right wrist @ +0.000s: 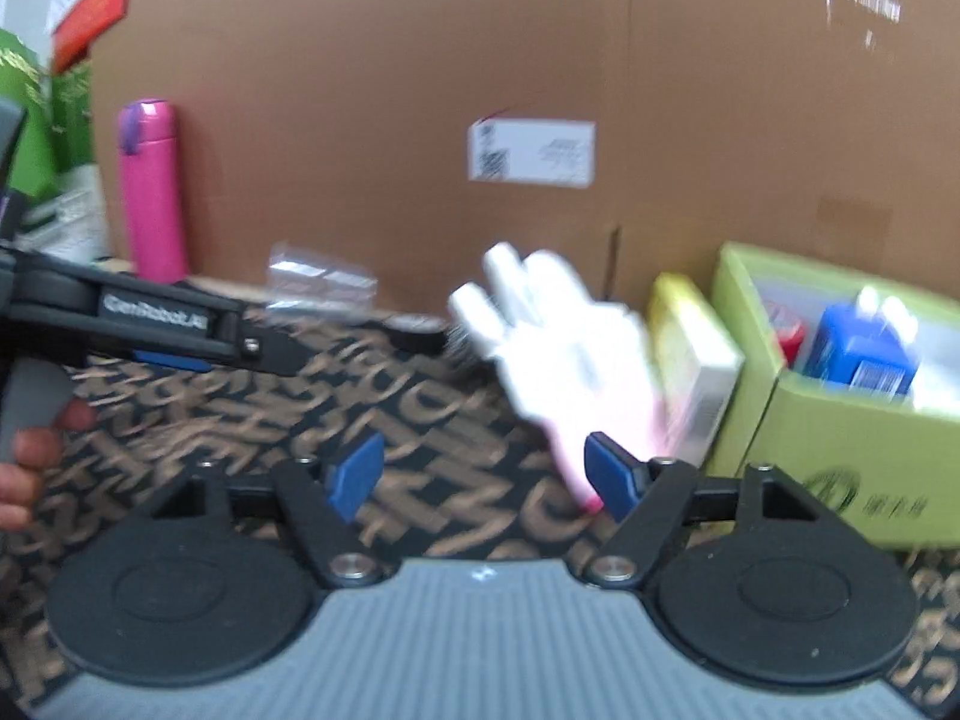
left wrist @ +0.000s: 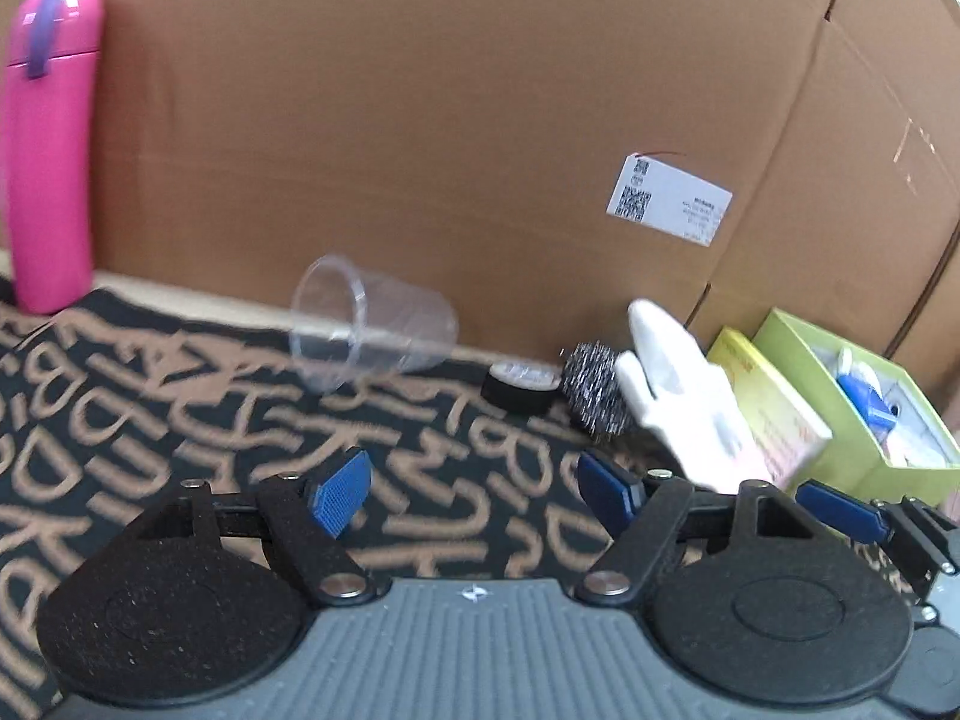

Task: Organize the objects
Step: 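Grasp the steel wool scrubber with the left tool while the right tool grasps the white glove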

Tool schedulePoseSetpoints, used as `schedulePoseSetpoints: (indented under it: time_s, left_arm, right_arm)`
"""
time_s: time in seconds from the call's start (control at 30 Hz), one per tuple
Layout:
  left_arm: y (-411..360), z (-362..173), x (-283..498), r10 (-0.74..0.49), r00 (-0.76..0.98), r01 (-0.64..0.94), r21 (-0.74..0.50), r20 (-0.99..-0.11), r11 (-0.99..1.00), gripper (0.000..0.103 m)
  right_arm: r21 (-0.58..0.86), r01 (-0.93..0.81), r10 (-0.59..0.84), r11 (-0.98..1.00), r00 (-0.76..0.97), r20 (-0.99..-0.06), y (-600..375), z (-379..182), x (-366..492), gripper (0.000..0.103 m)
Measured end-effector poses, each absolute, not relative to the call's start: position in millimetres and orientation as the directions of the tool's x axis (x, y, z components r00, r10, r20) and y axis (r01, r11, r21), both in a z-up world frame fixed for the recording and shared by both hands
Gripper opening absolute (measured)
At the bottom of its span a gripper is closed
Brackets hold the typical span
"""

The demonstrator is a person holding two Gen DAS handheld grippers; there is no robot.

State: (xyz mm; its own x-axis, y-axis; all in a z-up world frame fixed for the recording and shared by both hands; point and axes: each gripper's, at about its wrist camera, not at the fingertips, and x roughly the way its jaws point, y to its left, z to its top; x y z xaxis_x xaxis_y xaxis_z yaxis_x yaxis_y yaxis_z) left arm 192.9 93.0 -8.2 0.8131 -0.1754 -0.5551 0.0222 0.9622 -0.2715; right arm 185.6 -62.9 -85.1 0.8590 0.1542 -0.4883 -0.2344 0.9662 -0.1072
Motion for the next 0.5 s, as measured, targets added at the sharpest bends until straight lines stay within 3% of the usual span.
schedulePoseSetpoints:
  time_s: [0.2,0.23,0.27,0.3,0.5]
  left_arm:
    - [68.9,-5.2,219.9,-0.223,0.805,0.090,-0.257,-0.550,0.962,0.077]
    - [65.3,-4.8,223.3,-0.227,0.805,0.098,-0.256,-0.547,0.962,0.077]
    - [62.4,-4.6,226.0,-0.231,0.804,0.104,-0.253,-0.547,0.962,0.077]
    - [59.6,-4.5,228.8,-0.233,0.803,0.112,-0.246,-0.548,0.963,0.077]
    - [40.0,-6.8,250.6,-0.239,0.810,0.145,-0.211,-0.536,0.967,0.077]
  right_arm:
    - [-0.184,-0.149,0.038,0.972,0.865,-0.500,-65.6,-95.7,213.8,0.057]
    - [-0.185,-0.139,0.026,0.973,0.861,-0.508,-68.1,-98.6,218.0,0.043]
    - [-0.177,-0.139,0.026,0.974,0.851,-0.524,-71.4,-101.4,221.2,0.018]
    - [-0.165,-0.143,0.031,0.976,0.840,-0.542,-75.7,-103.4,222.2,0.007]
    - [-0.061,-0.199,0.132,0.978,0.820,-0.557,-110.7,-92.7,171.1,0.004]
